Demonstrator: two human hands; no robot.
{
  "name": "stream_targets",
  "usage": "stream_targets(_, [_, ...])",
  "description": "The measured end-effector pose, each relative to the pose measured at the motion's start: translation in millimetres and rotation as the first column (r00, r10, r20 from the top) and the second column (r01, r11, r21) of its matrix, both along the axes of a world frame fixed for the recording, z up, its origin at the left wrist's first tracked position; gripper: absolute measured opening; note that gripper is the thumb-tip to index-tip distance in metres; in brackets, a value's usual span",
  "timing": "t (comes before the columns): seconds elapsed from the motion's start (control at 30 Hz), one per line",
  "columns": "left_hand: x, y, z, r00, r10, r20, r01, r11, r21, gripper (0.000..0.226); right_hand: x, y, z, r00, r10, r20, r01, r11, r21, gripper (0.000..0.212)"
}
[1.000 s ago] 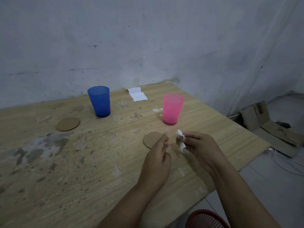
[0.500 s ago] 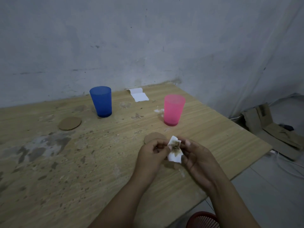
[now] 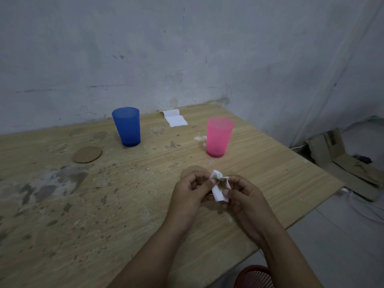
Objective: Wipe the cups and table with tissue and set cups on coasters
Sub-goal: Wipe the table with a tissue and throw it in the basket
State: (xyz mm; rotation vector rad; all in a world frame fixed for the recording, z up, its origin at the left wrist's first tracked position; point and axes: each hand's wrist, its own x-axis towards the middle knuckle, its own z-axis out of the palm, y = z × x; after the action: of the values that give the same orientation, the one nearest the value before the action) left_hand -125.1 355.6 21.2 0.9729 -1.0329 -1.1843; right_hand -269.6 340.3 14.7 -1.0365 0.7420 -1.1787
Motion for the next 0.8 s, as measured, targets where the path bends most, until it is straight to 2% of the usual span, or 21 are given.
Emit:
stream_targets(0.13, [0, 0, 0, 0.996, 0.002, 0.086, 0.001, 0.999, -0.04, 0.009, 3, 2, -2, 0.991, -0.065, -0.114, 0.054, 0.994, -0.097, 0.029])
stream_targets(0.23, [1, 0, 1, 0.993, -0.026, 0.116, 0.031, 0.998, -0.046, 0.011, 0, 2, -2, 0.994, -0.101, -0.052, 0.098, 0.993, -0.06, 0.028])
stream_targets(0.33, [3, 0, 2, 0.984, -0.041, 0.173, 0.051, 0.997, -0.054, 0.014, -1, 2, -1, 0.992, -0.12, -0.023, 0.119, 0.992, -0.04, 0.011])
stream_targets(0.37, [5, 0, 2, 0.982, -0.039, 0.185, 0.049, 0.998, -0.05, 0.016, 0, 2, -1, 0.992, -0.121, -0.033, 0.12, 0.992, -0.042, 0.011])
stream_targets(0.47, [7, -1, 4, 0.985, -0.028, 0.171, 0.032, 0.999, -0.021, 0.027, 1, 2, -2, 0.987, -0.15, -0.064, 0.147, 0.988, -0.047, 0.032])
stream_targets(0.57, [4, 0, 5, 0.989, -0.01, 0.145, 0.012, 1.0, -0.018, 0.021, 2, 5, -1, 0.985, -0.16, -0.057, 0.157, 0.986, -0.052, 0.034])
stream_targets(0.63, [2, 2, 4, 0.98, 0.011, 0.201, 0.002, 0.998, -0.061, 0.015, 3, 6, 0, 0.972, -0.2, -0.124, 0.187, 0.976, -0.109, 0.024])
stream_targets(0.7, [1, 4, 2, 0.96, 0.034, 0.278, -0.004, 0.994, -0.111, 0.019, 4, 7, 2, 0.945, -0.266, -0.187, 0.242, 0.96, -0.145, 0.013])
stream_targets(0.8, [-3, 5, 0, 0.895, 0.126, 0.427, -0.037, 0.977, -0.211, 0.03, 4, 8, 4, 0.933, -0.323, -0.16, 0.314, 0.946, -0.079, 0.025])
